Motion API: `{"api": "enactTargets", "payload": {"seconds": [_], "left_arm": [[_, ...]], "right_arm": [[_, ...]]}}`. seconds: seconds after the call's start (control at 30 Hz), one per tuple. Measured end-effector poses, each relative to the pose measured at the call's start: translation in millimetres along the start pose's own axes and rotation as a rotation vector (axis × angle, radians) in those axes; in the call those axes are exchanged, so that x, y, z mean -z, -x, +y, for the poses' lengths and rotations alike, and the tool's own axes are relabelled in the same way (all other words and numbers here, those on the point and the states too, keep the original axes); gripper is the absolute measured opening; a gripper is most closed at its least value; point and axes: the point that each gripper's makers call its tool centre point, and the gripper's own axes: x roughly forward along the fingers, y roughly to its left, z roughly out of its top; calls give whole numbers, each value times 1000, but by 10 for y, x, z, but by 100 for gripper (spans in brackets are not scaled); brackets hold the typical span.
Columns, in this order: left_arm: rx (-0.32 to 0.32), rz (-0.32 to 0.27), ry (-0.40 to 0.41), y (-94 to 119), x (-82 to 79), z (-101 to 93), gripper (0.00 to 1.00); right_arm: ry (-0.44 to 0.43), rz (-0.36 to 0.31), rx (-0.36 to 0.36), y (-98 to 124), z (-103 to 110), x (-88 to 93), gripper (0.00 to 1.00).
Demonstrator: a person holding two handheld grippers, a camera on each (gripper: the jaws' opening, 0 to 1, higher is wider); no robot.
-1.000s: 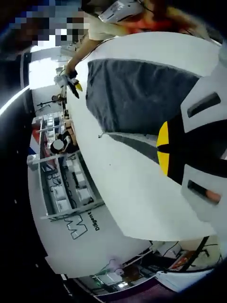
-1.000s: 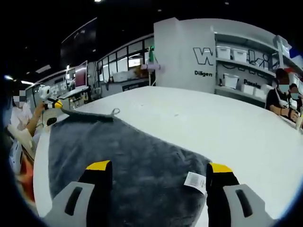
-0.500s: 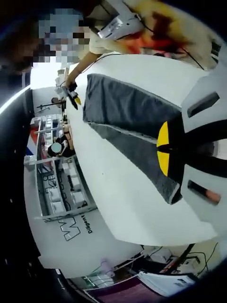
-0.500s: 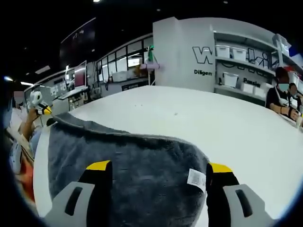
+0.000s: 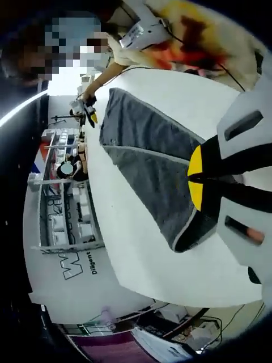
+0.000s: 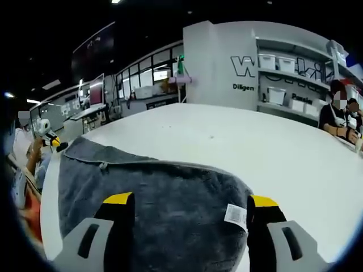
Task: Fold the towel on the table until its edges align and the towel forms a compact rectangular stack.
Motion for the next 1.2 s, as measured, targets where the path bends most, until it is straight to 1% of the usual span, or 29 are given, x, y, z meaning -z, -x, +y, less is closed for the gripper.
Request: {"api": "enactTargets", "payload": {"seconds": [0.03,0.1,0.17,0.2,0.23,0.33,0.4,0.43,0.47,0.57,0.63,0.77,0.87,0.97,1.07,1.2], "left_arm": [[-5,2,-10,-14,5,-2,2],[-13,11,-46,-32,12,-6,11],[-35,56,-108,-43,65,2,18],[-37,80,-142,-64,94,-38,20],[-37,91,-167,-88,103,-77,21],[-73,62,-193,-142,13,-100,21],[-75,45,-213,-182,-31,-130,21],[-59,58,-231,-208,-14,-161,20],[-41,85,-250,-239,34,-203,20],[-64,155,-325,-314,137,-209,20],[-89,168,-364,-348,141,-194,20],[-101,174,-369,-395,132,-183,16],[-118,212,-393,-413,194,-144,12],[-125,236,-408,-429,248,-128,9],[-133,235,-418,-425,244,-119,5],[-152,205,-399,-367,163,-80,2]], "right_arm": [[0,0,0,0,-5,-3,81],[-1,-1,0,2,-12,-3,81],[-1,0,1,1,-8,-1,81],[-1,0,0,1,-1,3,81],[0,0,0,0,12,7,81],[0,1,-1,-4,34,14,81],[1,2,-1,-7,79,31,81],[1,2,-2,-5,62,26,81],[1,1,-2,-3,54,21,81],[1,-1,-3,1,47,13,81],[-1,-2,-2,2,23,8,80],[-2,2,-2,0,-6,16,80],[-2,1,-1,3,-2,17,80],[-1,-1,-1,4,11,17,80],[-3,-1,0,3,11,20,80],[-5,2,0,0,-9,27,80]]}}
